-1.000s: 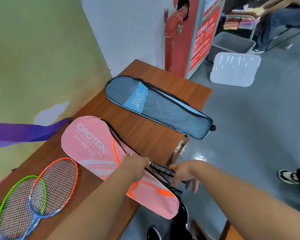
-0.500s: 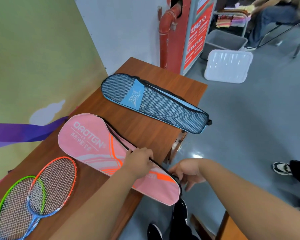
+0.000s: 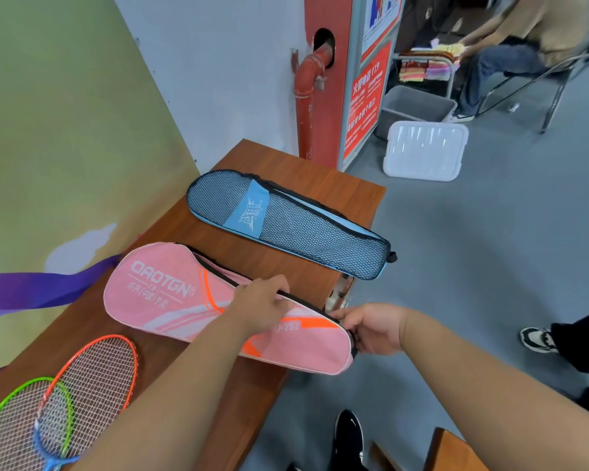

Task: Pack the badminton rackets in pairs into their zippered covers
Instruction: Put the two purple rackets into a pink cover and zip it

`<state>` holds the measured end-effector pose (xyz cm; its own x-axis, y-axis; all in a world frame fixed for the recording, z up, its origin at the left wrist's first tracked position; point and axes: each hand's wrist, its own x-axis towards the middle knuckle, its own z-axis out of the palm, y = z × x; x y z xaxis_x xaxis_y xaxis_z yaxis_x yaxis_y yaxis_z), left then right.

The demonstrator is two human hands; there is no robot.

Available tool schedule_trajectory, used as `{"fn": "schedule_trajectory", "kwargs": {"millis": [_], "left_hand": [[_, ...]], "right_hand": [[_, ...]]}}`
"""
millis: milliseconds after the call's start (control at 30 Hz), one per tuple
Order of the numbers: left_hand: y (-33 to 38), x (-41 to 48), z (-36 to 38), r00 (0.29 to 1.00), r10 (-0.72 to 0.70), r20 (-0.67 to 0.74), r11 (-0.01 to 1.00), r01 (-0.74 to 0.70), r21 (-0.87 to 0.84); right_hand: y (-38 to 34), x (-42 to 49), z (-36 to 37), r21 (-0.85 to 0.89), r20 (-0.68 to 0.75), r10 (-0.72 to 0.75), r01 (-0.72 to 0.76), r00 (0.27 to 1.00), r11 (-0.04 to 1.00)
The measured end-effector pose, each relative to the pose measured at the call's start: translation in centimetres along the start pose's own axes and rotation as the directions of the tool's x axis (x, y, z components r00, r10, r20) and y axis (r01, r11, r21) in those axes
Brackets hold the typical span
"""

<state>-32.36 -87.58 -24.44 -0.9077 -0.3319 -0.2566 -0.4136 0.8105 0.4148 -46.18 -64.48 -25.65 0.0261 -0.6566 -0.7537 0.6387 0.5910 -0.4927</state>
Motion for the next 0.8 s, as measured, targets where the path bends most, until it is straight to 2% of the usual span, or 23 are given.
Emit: {"fn": "schedule_trajectory", "kwargs": {"millis": [133, 233, 367, 467, 533, 600, 700, 800], "left_hand": [[-0.2, 0.8, -0.7, 0.999, 0.036, 0.011, 0.999, -0.035, -0.034], [-0.3, 1.3, -1.3, 0.998, 0.064, 0.01, 0.998, -0.064, 0.008], [-0.5, 2.2, -2.8, 0.995, 0.065, 0.079, 0.997, -0.067, 0.031], [-0.8, 3.5, -4.6, 0.977, 0.043, 0.208, 0.929, -0.116, 0.352], [-0.9, 4.7, -6.1, 0.985, 0.025, 0.169, 0.822, -0.116, 0.558], [-1.1, 5.7, -7.5, 0.997, -0.011, 0.081, 0.756, -0.045, 0.653], [-1.3, 7.0, -8.6, 0.999, -0.05, -0.004, 0.775, 0.042, 0.63], [0.0, 7.8, -8.4, 0.998, -0.066, -0.006, 0.836, 0.058, 0.546]], "right_hand": [[-0.7, 0.2, -1.3, -0.068, 0.031, 0.089, -0.087, 0.996, 0.994], [-1.4, 0.9, -2.2, -0.168, -0.055, 0.167, -0.174, 0.984, 0.97], [-3.8, 0.5, -1.9, -0.264, -0.141, -0.017, -0.021, 0.99, 0.964], [-6.2, -0.2, -1.8, -0.321, -0.177, -0.114, 0.052, 0.978, 0.946], [-7.9, -0.7, -2.1, -0.376, -0.196, -0.163, 0.079, 0.967, 0.923], [-9.3, -1.1, -3.0, -0.426, -0.229, -0.195, 0.082, 0.954, 0.901], [-11.6, -1.4, -4.7, -0.637, -0.234, -0.221, 0.022, 0.947, 0.77], [-14.3, -1.8, -5.2, -0.761, -0.243, -0.241, -0.031, 0.94, 0.648]]}}
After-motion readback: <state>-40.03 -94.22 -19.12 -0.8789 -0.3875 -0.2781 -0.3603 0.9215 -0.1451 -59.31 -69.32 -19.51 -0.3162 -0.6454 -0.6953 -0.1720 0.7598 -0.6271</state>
